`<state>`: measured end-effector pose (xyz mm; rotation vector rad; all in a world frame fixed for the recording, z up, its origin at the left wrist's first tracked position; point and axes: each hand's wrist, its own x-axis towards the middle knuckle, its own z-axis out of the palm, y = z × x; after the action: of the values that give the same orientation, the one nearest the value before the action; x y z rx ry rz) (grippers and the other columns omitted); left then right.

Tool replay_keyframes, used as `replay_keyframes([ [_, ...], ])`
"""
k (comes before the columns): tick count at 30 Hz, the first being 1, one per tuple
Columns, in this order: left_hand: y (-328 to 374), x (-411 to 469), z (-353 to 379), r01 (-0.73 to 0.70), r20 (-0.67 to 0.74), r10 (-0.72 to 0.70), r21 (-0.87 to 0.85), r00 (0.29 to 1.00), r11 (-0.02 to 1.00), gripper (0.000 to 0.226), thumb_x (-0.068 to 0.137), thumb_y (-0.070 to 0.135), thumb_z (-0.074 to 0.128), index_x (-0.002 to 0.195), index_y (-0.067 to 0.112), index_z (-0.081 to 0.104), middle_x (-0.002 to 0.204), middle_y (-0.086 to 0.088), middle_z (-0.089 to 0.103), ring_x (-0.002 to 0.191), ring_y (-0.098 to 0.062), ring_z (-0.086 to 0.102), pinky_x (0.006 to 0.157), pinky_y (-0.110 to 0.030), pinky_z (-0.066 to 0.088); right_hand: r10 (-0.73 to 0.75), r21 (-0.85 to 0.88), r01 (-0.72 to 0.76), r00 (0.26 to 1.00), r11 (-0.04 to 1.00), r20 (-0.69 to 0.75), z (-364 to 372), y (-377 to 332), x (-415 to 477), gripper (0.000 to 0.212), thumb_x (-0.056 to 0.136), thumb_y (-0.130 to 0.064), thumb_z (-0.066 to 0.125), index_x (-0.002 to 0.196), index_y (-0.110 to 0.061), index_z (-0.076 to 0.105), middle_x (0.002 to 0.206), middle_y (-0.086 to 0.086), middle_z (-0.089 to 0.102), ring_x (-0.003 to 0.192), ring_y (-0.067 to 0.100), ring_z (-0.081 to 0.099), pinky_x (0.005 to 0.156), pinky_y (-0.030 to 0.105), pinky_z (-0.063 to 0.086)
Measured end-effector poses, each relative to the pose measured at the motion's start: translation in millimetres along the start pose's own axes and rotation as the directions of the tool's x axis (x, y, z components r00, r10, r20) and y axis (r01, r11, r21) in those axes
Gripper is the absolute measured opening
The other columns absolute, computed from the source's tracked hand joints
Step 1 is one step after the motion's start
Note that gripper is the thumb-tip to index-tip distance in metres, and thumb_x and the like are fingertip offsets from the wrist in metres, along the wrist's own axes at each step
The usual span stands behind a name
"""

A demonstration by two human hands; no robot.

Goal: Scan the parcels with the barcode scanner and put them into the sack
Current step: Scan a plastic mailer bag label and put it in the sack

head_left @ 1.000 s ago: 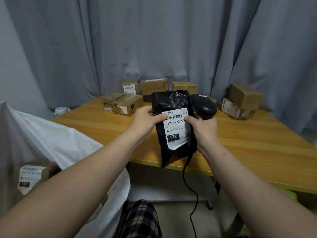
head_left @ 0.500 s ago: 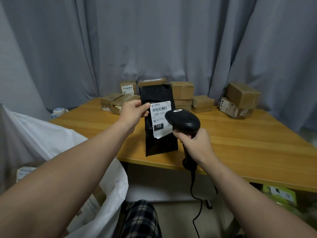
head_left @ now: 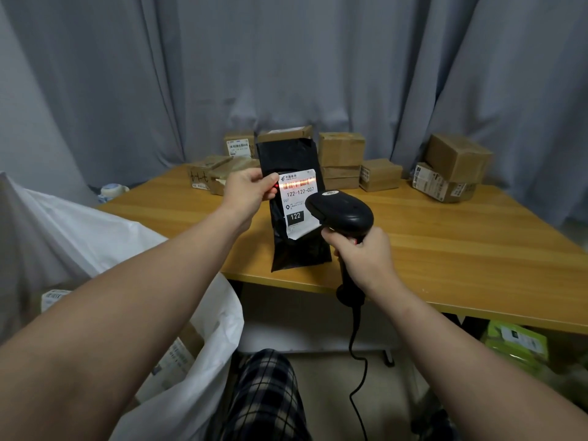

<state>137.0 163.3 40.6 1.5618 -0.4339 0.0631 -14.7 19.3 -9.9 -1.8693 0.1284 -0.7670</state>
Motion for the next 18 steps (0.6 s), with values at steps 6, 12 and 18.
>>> replay_keyframes([
  [6, -3.6, -4.9, -0.1, -0.002, -0.007, 0.002, 0.008, 1.000, 1.000, 0.010, 0.094, 0.007, 0.059, 0.100, 0.007, 0.067, 0.088, -0.004, 0.068, 0.065, -0.005, 0.055, 0.068, -0.017, 0.053, -0.007, -0.019, 0.007, 1.000, 1.000, -0.006, -3.4, 0.0, -0.6, 0.025, 0.082, -0.020, 0.074, 0.066, -0.004, 0.064, 0.059, 0.014, 0.059, 0.061, 0.025, 0.058, 0.061, 0.041, 0.050],
  [12, -6.8, -5.3, -0.9, 0.000, -0.024, 0.001, 0.020, 1.000, 1.000, 0.016, 0.094, 0.007, 0.058, 0.106, 0.001, 0.066, 0.085, -0.002, 0.067, 0.065, -0.005, 0.055, 0.066, -0.015, 0.052, 0.032, -0.002, -0.032, 0.999, 0.999, 0.006, -3.3, 4.1, -5.9, 0.024, 0.083, -0.018, 0.073, 0.066, -0.005, 0.063, 0.058, 0.002, 0.056, 0.059, 0.015, 0.054, 0.059, 0.029, 0.043],
  [18, -4.6, -7.6, -1.3, -0.016, -0.025, 0.017, 0.007, 1.000, 1.000, 0.016, 0.095, 0.007, 0.057, 0.107, 0.002, 0.066, 0.088, -0.002, 0.068, 0.070, -0.006, 0.055, 0.066, -0.014, 0.052, 0.025, -0.014, -0.025, 1.000, 1.000, 0.000, -4.2, 6.2, -8.6, 0.021, 0.083, -0.021, 0.074, 0.074, -0.003, 0.066, 0.066, 0.015, 0.063, 0.066, 0.027, 0.061, 0.063, 0.040, 0.050],
])
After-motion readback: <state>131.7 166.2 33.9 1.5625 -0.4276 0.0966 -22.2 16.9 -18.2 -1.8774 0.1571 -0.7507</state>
